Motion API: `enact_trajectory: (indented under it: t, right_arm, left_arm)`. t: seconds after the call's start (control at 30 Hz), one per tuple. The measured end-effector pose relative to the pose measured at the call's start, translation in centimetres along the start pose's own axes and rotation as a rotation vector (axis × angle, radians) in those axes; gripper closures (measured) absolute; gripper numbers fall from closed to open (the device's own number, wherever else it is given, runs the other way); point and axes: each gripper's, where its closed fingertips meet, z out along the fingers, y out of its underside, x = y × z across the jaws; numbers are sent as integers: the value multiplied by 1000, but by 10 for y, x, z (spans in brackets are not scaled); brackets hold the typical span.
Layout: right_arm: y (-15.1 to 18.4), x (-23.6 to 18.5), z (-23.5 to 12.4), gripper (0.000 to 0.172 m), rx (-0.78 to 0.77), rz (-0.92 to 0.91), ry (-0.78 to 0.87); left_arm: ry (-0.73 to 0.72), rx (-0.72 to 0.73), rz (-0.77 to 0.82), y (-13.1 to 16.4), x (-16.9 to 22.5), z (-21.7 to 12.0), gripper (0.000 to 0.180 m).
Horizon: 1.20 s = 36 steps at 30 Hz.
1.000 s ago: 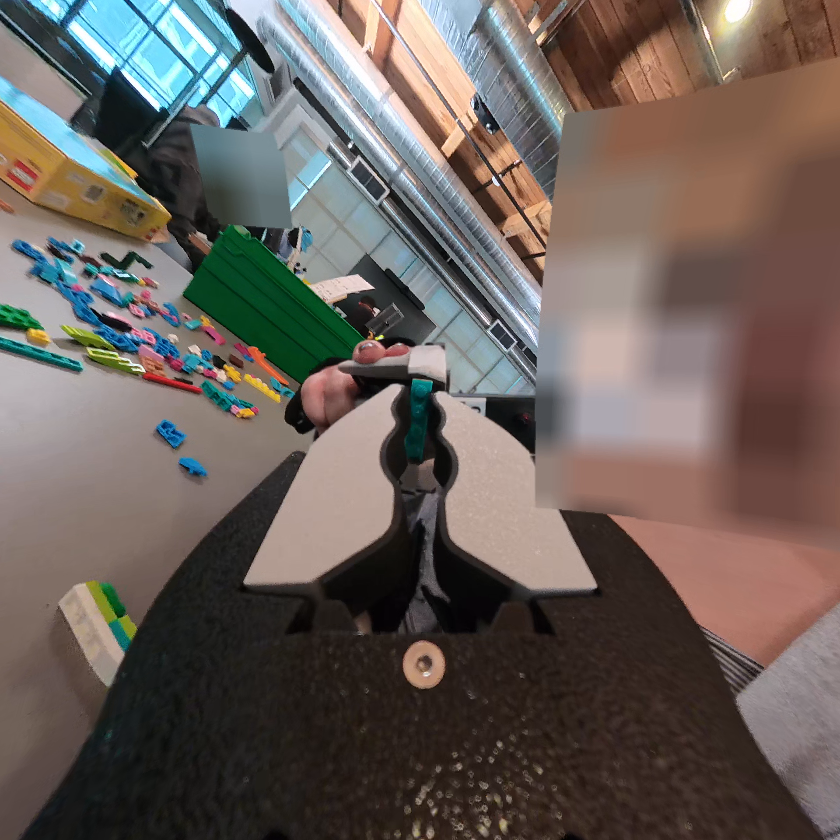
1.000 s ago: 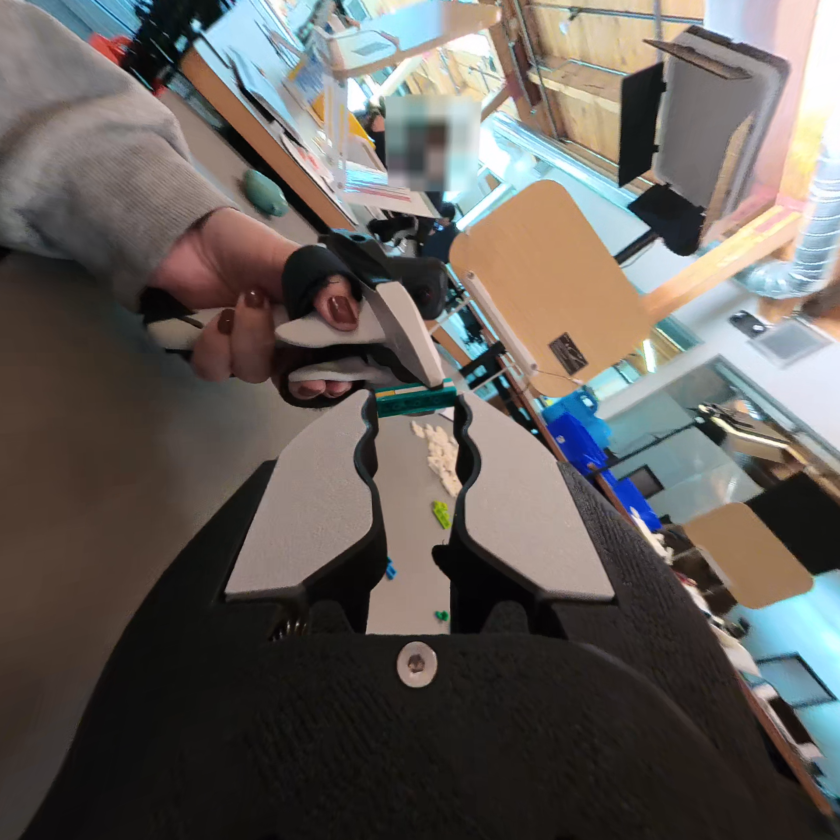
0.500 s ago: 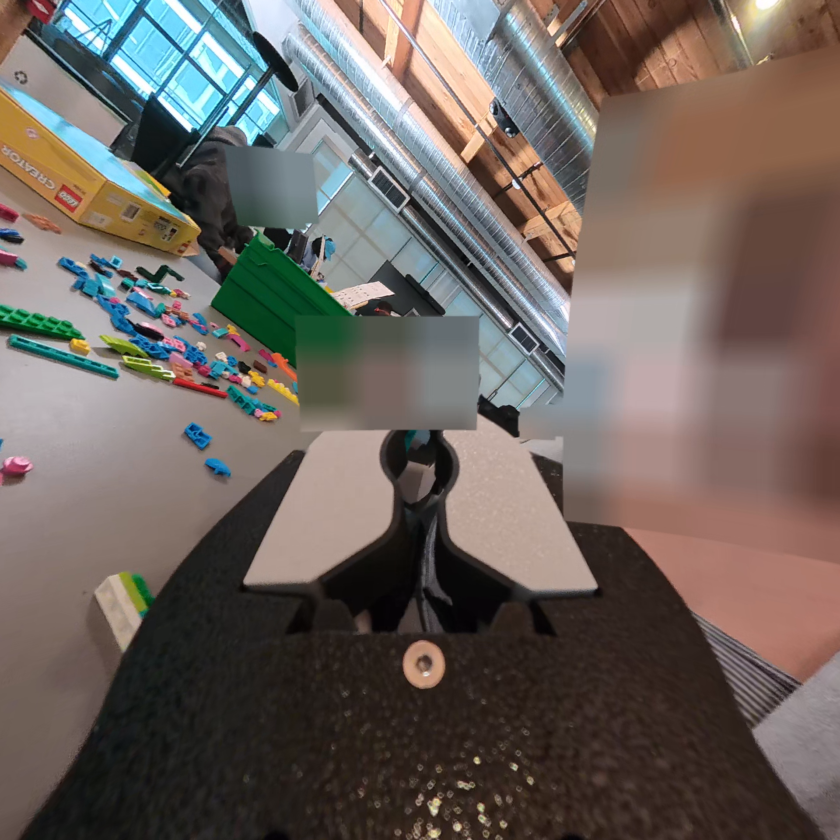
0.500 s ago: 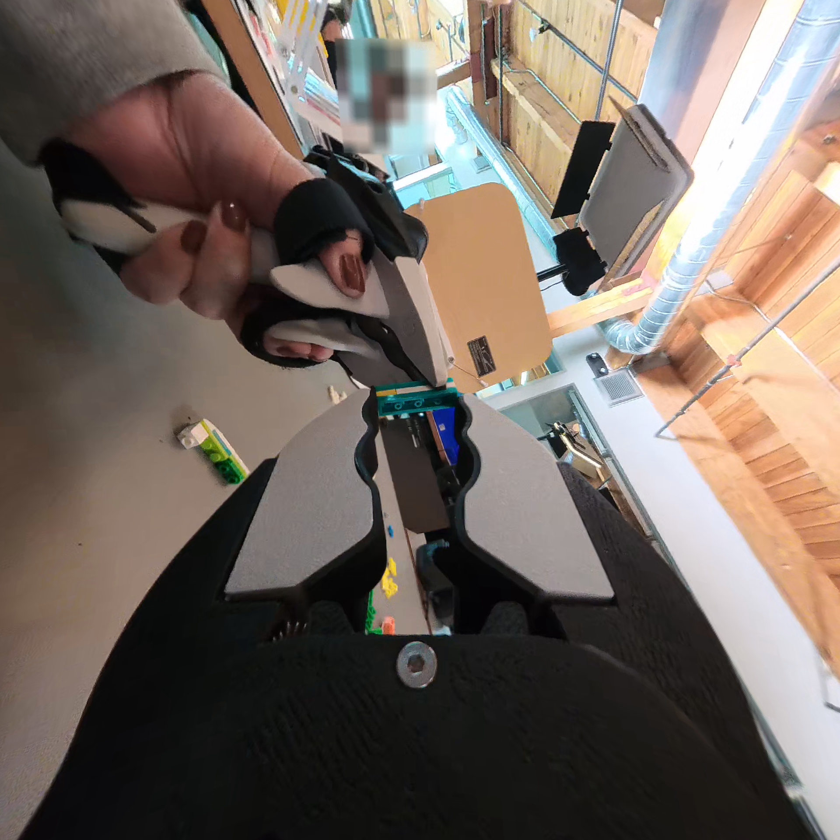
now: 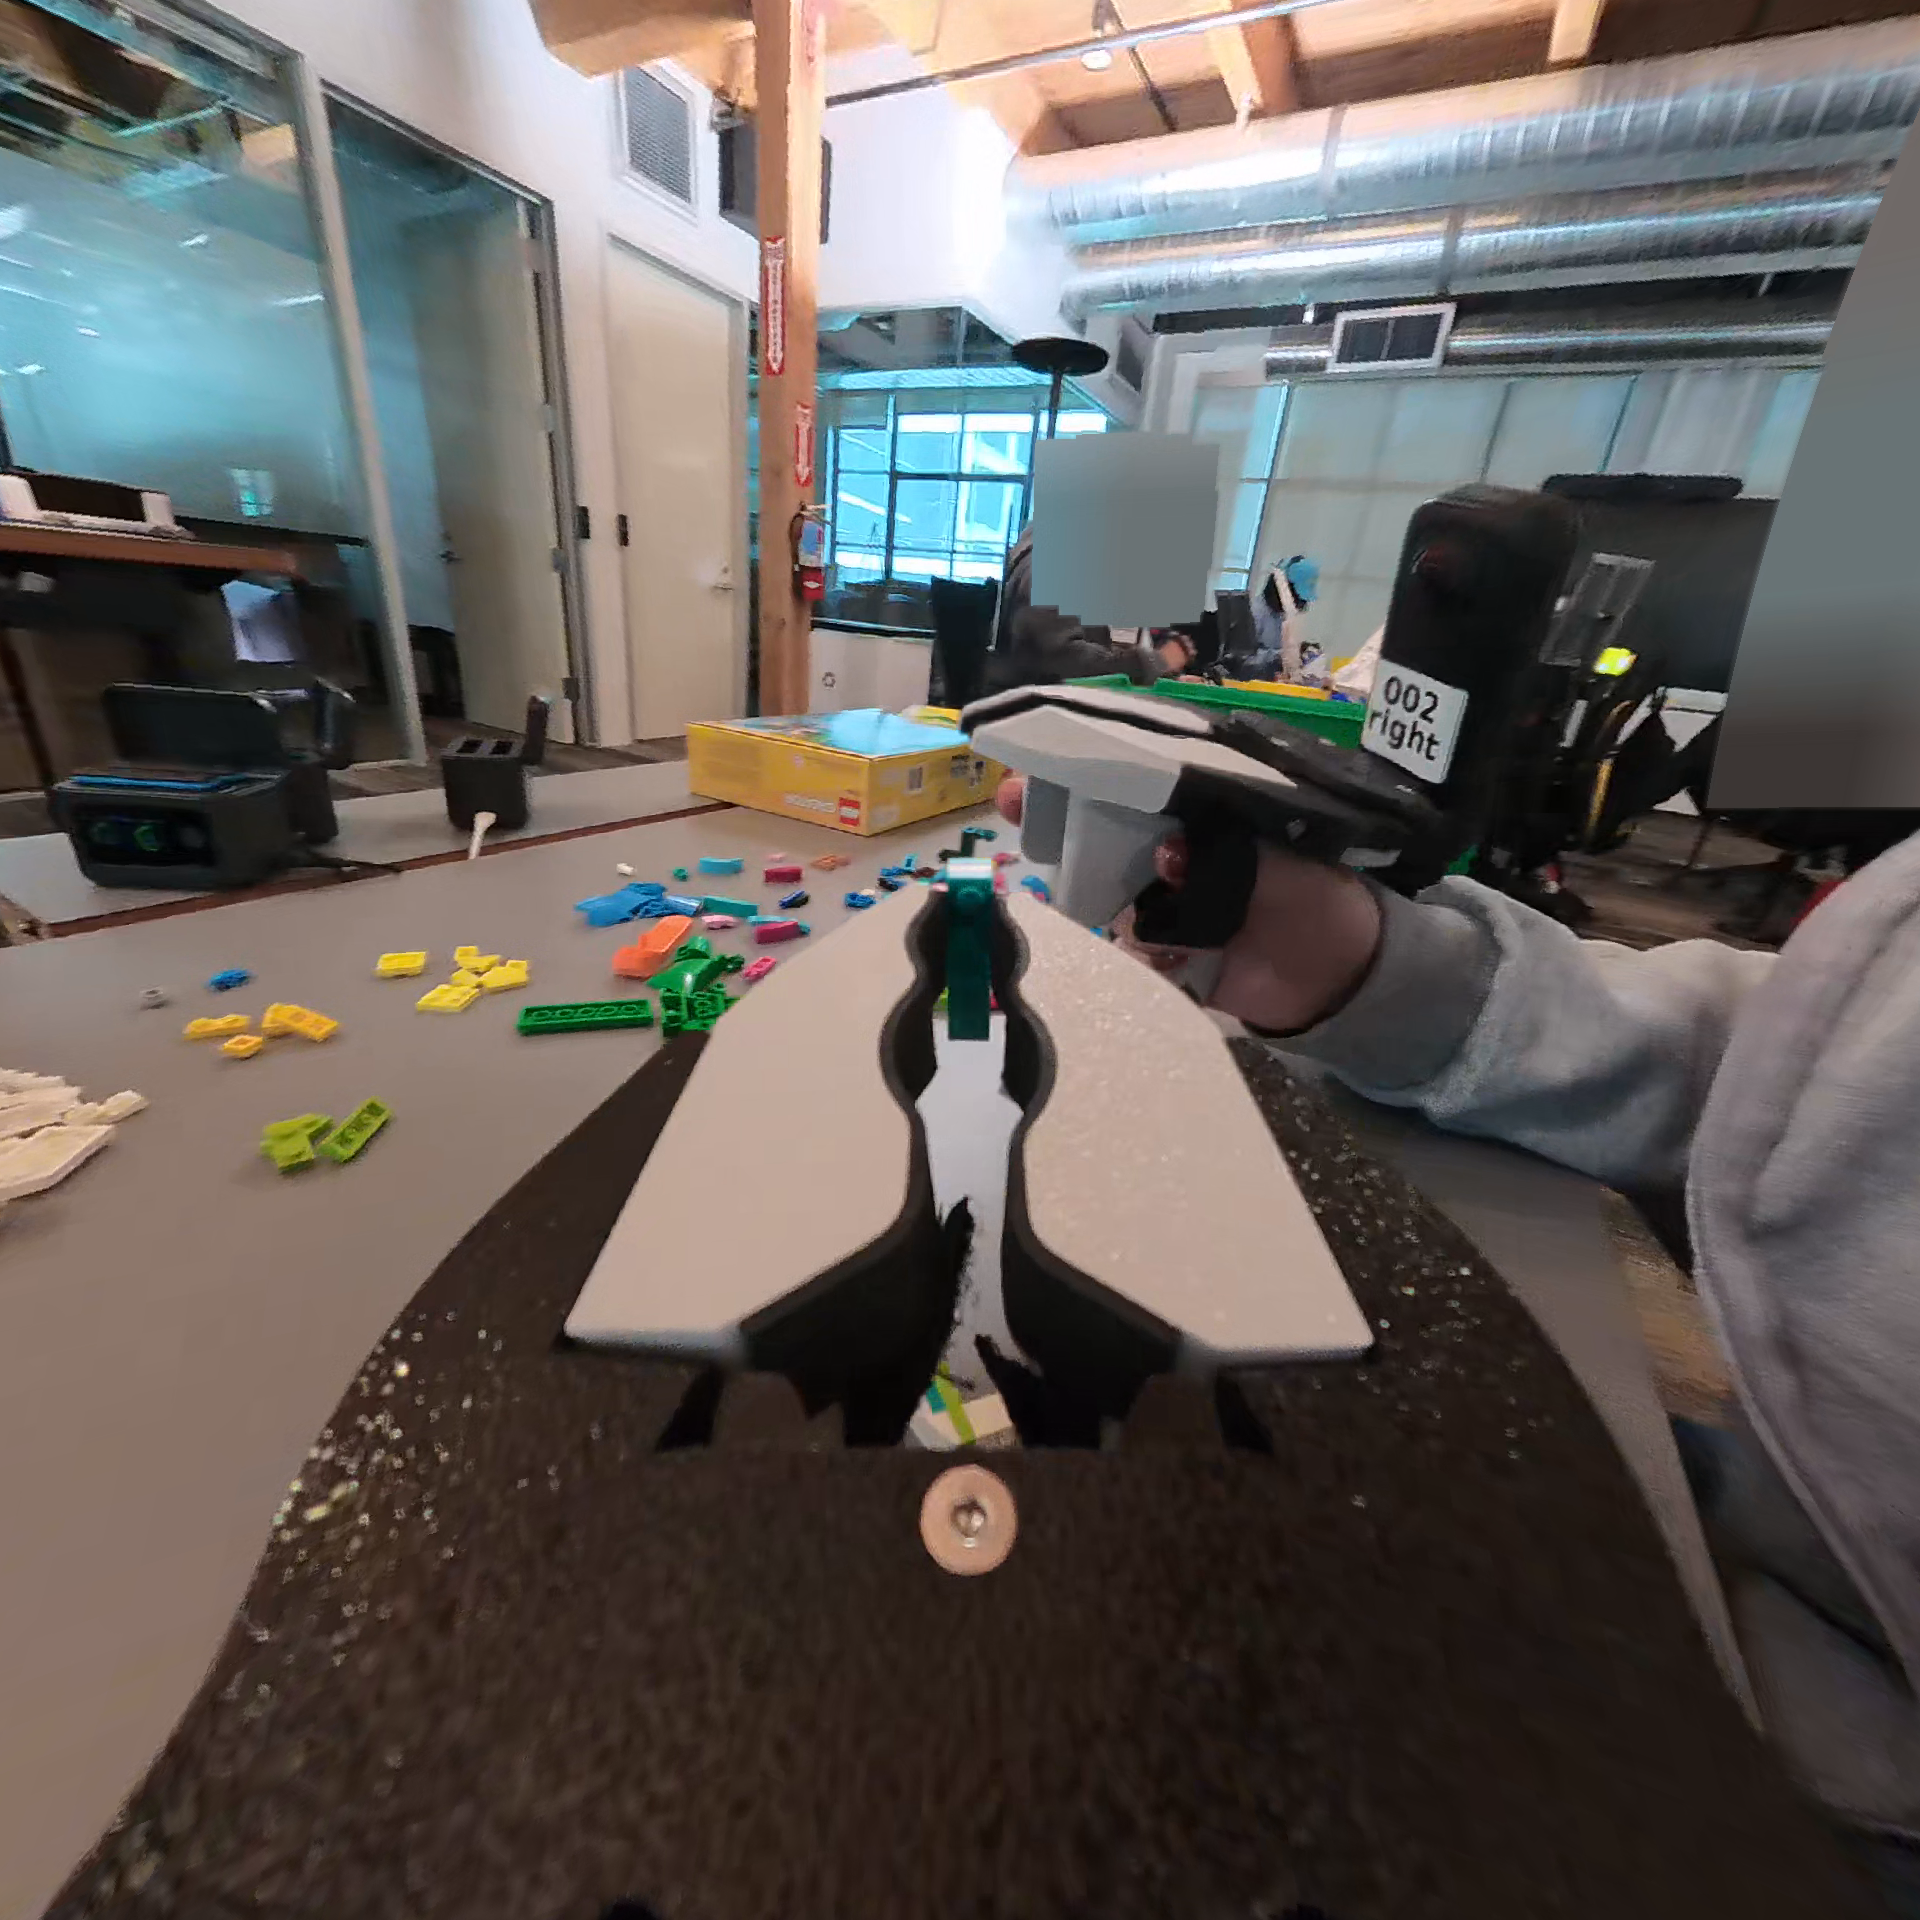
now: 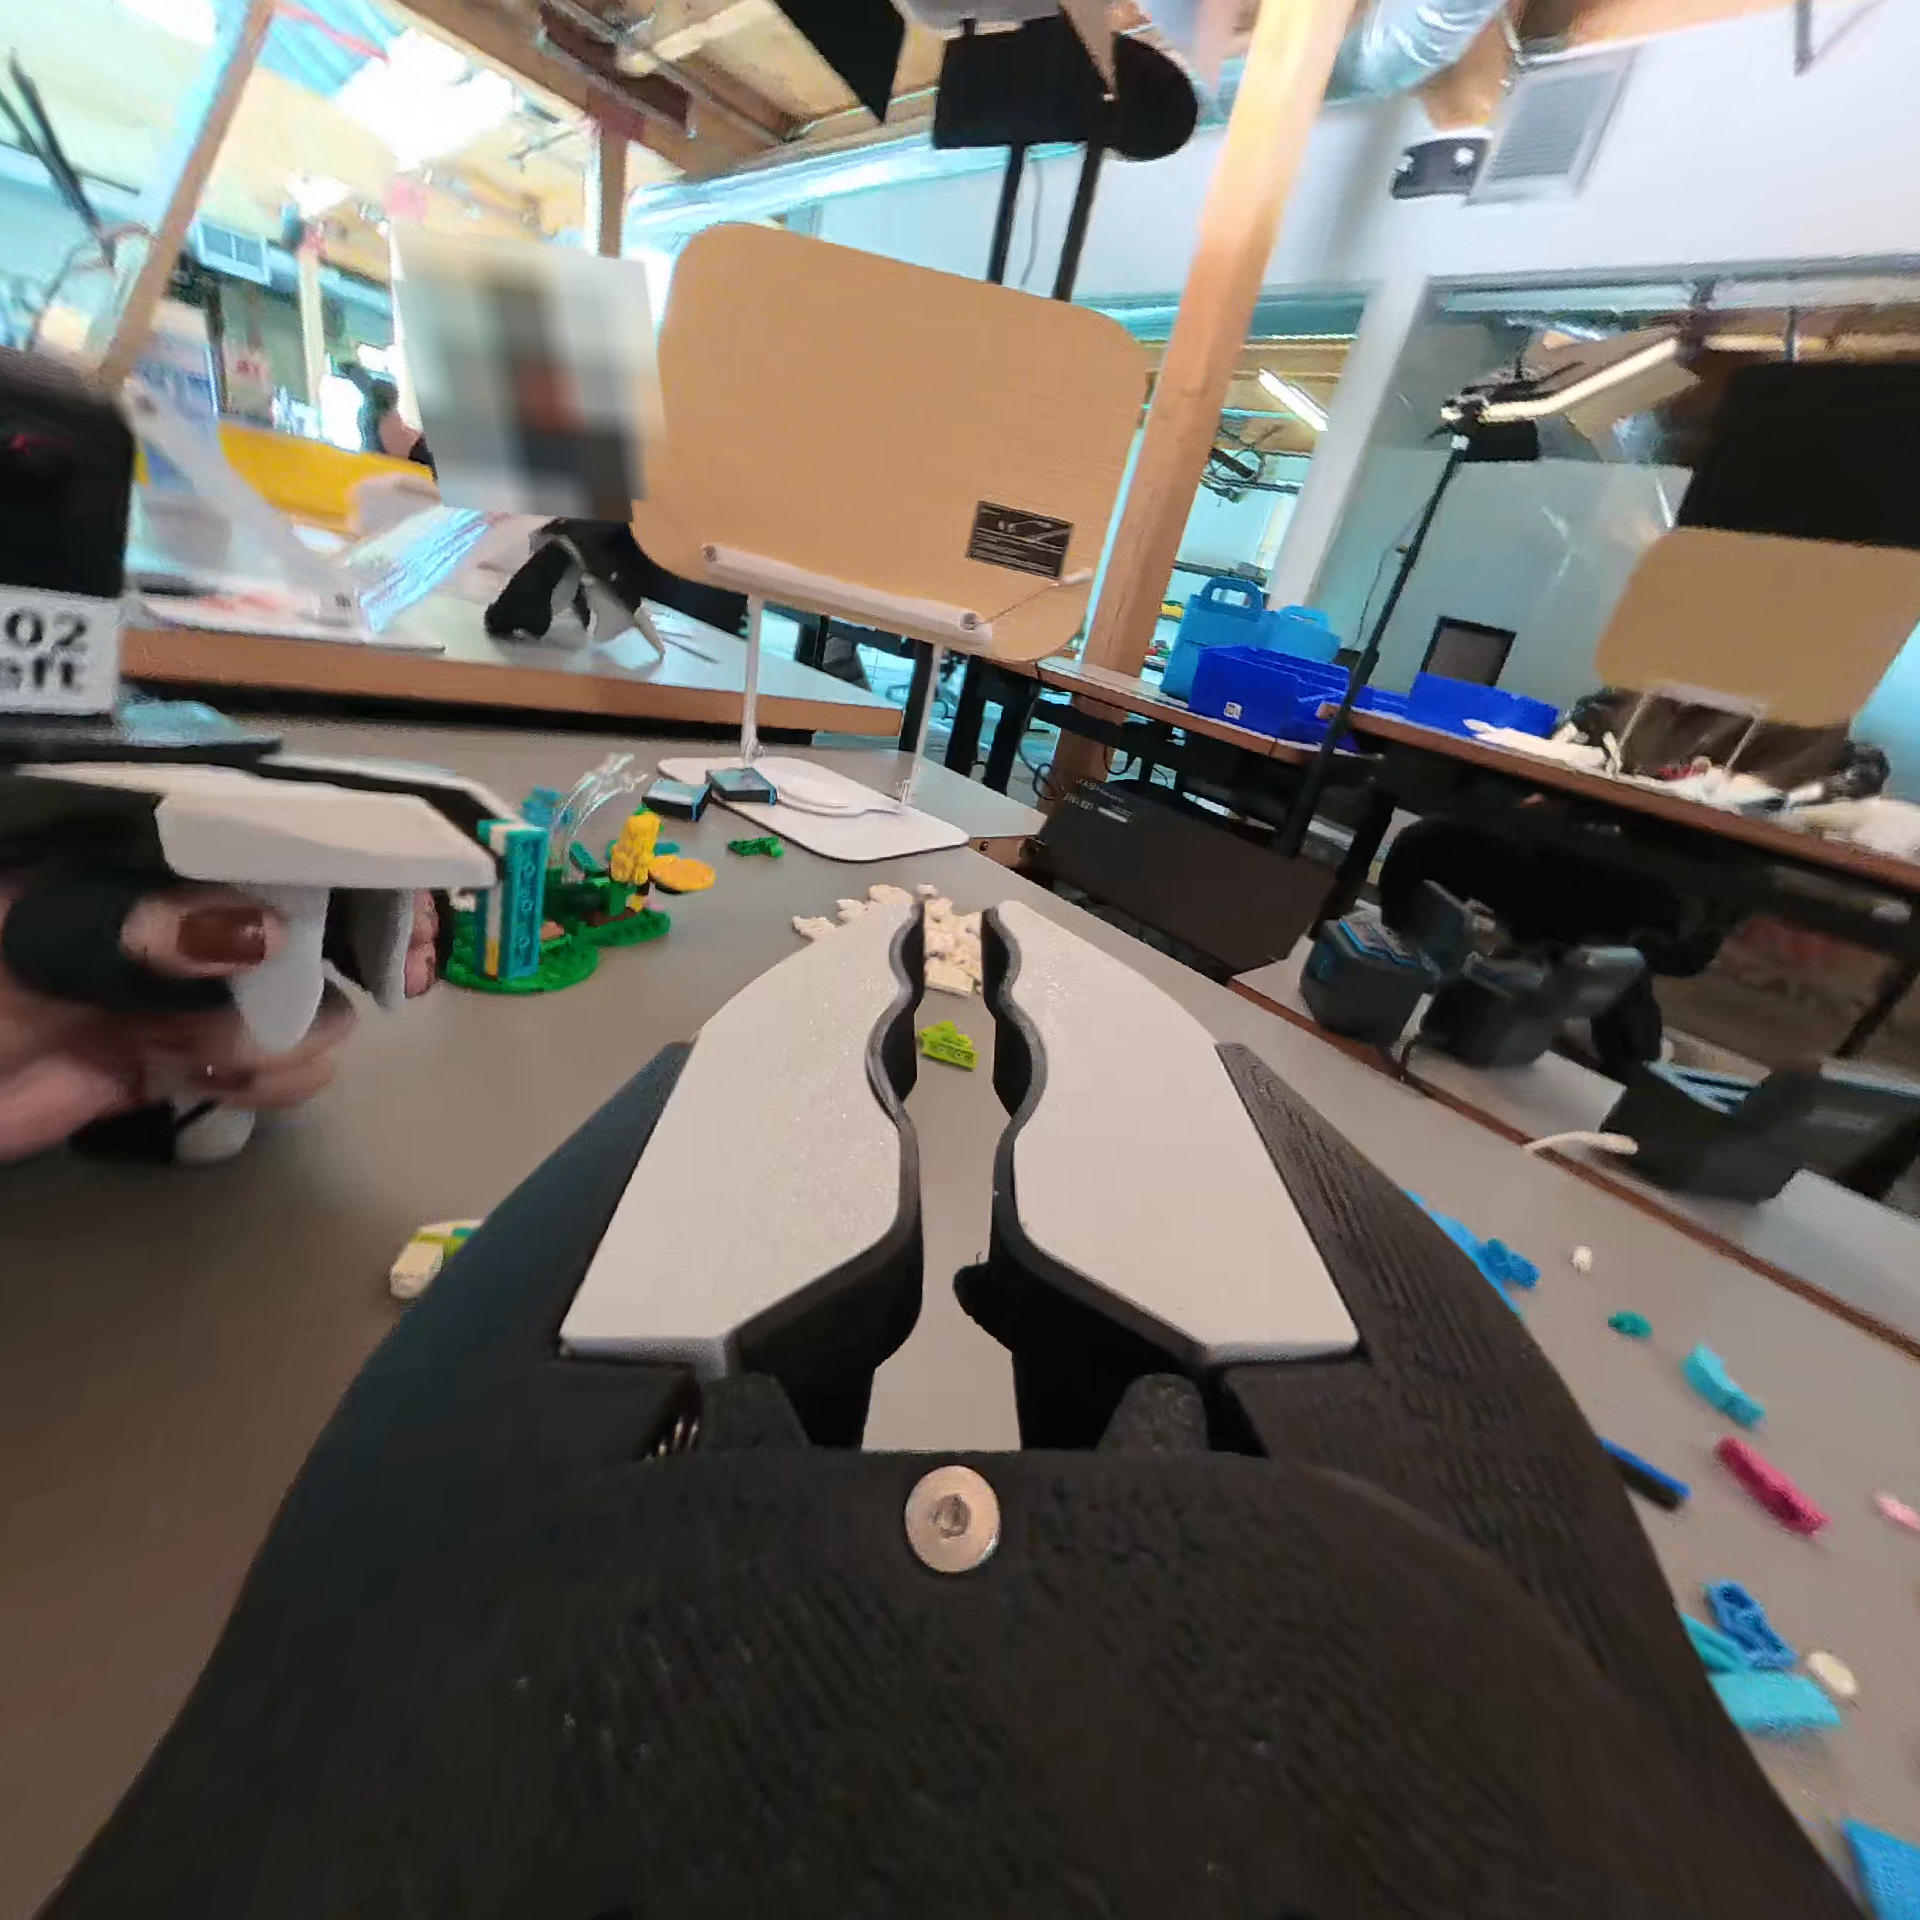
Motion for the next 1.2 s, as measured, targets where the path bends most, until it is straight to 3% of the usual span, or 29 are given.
enact_trajectory:
  t: [0.33,0.63,0.83,1.2]
  right_arm:
    - [-24,68,-32,169,271,481,245]
    - [9,100,-38,170,312,963,243]
    - [10,98,-35,170,300,976,222]
    - [13,98,-34,170,283,979,219]
  left_arm:
    - [-35,85,-87,-10,-13,-9,173]
    - [-76,134,-178,-14,-27,-14,173]
    - [-91,175,-273,-15,-37,-19,173]
    - [-91,169,-279,-14,-37,-18,173]
